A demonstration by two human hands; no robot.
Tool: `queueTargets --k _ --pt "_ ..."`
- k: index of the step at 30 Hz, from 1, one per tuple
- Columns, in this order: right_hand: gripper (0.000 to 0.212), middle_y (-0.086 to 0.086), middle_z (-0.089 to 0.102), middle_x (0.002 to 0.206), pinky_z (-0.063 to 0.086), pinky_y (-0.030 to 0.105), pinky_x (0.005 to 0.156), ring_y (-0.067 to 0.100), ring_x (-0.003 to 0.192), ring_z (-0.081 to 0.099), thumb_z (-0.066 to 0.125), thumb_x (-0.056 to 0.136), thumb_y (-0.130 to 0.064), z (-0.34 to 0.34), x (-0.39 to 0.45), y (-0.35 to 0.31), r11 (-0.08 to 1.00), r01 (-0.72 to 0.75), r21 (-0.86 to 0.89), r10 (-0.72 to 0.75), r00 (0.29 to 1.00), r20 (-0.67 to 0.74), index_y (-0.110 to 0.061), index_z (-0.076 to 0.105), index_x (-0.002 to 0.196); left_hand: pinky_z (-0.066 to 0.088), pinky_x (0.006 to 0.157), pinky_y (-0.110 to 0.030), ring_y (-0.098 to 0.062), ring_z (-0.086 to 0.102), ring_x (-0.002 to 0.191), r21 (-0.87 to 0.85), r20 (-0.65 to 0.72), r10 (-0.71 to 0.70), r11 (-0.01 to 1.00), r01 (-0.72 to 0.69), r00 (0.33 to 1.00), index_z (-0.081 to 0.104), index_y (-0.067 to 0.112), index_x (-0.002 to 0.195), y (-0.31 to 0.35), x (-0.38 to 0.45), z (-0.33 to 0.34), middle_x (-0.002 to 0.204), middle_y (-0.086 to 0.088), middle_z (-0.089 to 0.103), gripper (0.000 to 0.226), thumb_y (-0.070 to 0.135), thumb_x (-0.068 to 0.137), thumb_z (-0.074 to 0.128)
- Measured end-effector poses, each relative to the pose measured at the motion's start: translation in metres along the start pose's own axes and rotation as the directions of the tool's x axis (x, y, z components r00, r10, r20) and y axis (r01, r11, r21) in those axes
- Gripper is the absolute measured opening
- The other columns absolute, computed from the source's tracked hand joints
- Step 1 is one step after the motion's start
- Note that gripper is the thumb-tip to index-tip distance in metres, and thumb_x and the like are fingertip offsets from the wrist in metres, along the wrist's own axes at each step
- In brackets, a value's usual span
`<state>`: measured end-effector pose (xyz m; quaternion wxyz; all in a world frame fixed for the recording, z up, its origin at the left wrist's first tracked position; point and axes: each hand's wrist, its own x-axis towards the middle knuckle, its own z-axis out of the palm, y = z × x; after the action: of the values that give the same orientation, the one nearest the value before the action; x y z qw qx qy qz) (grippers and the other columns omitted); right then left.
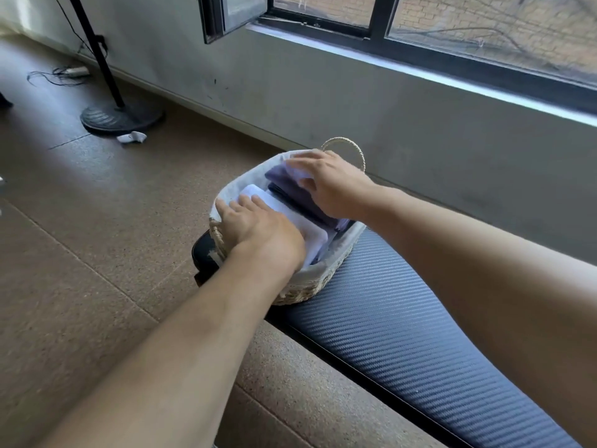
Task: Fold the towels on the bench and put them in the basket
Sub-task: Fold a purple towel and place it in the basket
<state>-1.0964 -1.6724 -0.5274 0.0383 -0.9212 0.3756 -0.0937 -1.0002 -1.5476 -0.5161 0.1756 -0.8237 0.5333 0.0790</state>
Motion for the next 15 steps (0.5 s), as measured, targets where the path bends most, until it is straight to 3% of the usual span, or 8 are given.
queueTargets --k 2,5,7,10,15 --pt "0.044 0.002 0.037 0.161 0.021 0.028 0.116 0.024 0.147 0.033 0.045 0.105 -0.017 0.003 -0.002 -0.002 0.999 0.044 0.018 -0.046 0.994 0.095 -0.014 0.047 0.149 0.0 0.124 -0.054 -0.034 0.012 0.154 0.002 0.004 -0.002 1.0 0.002 1.0 0.004 -0.004 0.157 0.003 -0.003 -0.002 0.167 -0.019 0.012 0.084 0.057 0.103 0.024" --pt "0.052 0.003 0.012 0.169 0.003 0.02 0.113 0.023 0.155 0.011 0.035 0.11 -0.022 0.01 -0.004 -0.003 1.0 -0.014 0.025 0.008 0.968 0.249 -0.013 0.023 0.16 -0.001 0.123 -0.054 -0.034 0.004 0.155 -0.02 0.005 0.012 1.0 -0.012 1.0 0.0 -0.003 0.158 0.003 -0.005 -0.001 0.168 -0.017 0.005 0.087 0.061 0.102 0.022" --pt "0.055 0.003 0.004 0.17 -0.005 0.021 0.116 0.023 0.156 0.0 0.031 0.111 -0.027 0.018 -0.002 -0.005 0.999 -0.051 0.012 0.045 0.953 0.299 -0.015 0.013 0.162 -0.001 0.123 -0.056 -0.033 0.003 0.155 -0.015 0.0 0.03 0.999 -0.03 1.0 0.002 -0.001 0.159 0.004 -0.006 -0.002 0.169 -0.016 0.005 0.092 0.066 0.099 0.023" --pt "0.056 -0.002 0.0 0.17 -0.002 0.037 0.126 0.03 0.156 -0.003 0.027 0.111 -0.035 0.035 0.007 -0.008 0.993 -0.115 0.008 0.106 0.935 0.339 -0.024 0.008 0.162 0.005 0.121 -0.059 -0.036 0.008 0.153 -0.078 0.039 0.041 0.996 -0.037 0.998 0.012 0.004 0.159 0.002 -0.008 -0.009 0.167 -0.014 0.013 0.091 0.067 0.098 0.035" --pt "0.061 -0.008 -0.008 0.17 -0.001 0.045 0.126 0.033 0.156 -0.008 0.029 0.108 -0.037 0.047 0.013 -0.009 0.974 -0.221 -0.053 0.223 0.89 0.398 -0.032 -0.001 0.162 0.018 0.118 -0.063 -0.036 0.023 0.147 -0.081 0.053 0.048 0.996 -0.044 0.997 0.034 0.013 0.153 0.006 0.006 -0.007 0.158 -0.015 0.031 0.084 0.069 0.092 0.045"
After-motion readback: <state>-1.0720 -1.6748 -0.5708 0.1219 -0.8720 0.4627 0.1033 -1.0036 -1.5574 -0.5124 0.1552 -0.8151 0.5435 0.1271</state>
